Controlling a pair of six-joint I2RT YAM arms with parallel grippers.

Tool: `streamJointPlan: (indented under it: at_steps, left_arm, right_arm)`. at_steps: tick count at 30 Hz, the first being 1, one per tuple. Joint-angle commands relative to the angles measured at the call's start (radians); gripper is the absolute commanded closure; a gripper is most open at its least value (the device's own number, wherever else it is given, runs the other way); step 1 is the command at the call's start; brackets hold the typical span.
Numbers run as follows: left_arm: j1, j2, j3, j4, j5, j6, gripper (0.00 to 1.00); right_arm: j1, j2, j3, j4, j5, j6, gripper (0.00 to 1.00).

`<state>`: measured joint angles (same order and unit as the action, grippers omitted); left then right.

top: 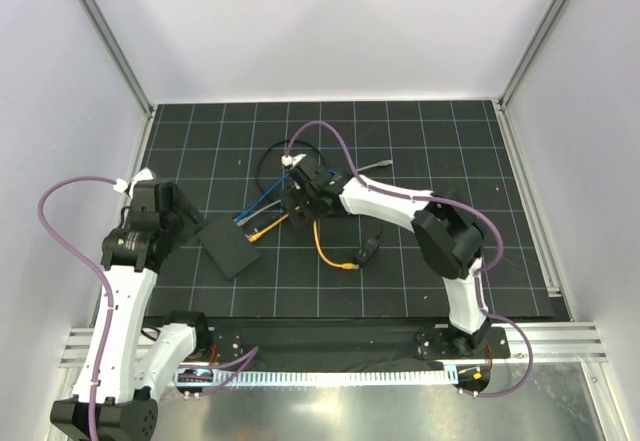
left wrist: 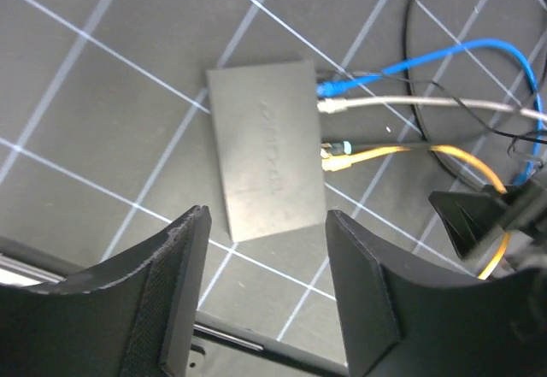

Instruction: Pull the plug from the switch port

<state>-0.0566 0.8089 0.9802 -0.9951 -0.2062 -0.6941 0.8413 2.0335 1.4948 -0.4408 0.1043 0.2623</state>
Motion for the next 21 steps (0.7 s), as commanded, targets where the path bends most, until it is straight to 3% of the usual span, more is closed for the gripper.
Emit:
streamJointPlan:
  at_steps: [1,5,10,15,21]
  left_arm:
    - [0.001,0.036,-0.011,0.056,0.111,0.021,0.40]
    - [0.001,0.076,-0.029,0.078,0.188,0.008,0.41]
    - [0.001,0.076,-0.061,0.119,0.244,-0.015,0.41]
    - [0.001,0.108,-0.081,0.141,0.284,-0.027,0.41]
    - [0.001,0.150,-0.086,0.154,0.300,-0.016,0.41]
  right_arm:
    - [0.013,-0.171,0.027,-0.071,-0.020,-0.011,0.13]
    - [0.015,-0.260,0.027,-0.130,-0.078,-0.014,0.01]
    - [0.013,-0.351,-0.016,-0.183,-0.121,-0.012,0.00]
    - [0.012,-0.418,-0.047,-0.288,0.058,-0.046,0.00]
    - [0.013,-0.513,-0.123,-0.325,0.052,-0.045,0.00]
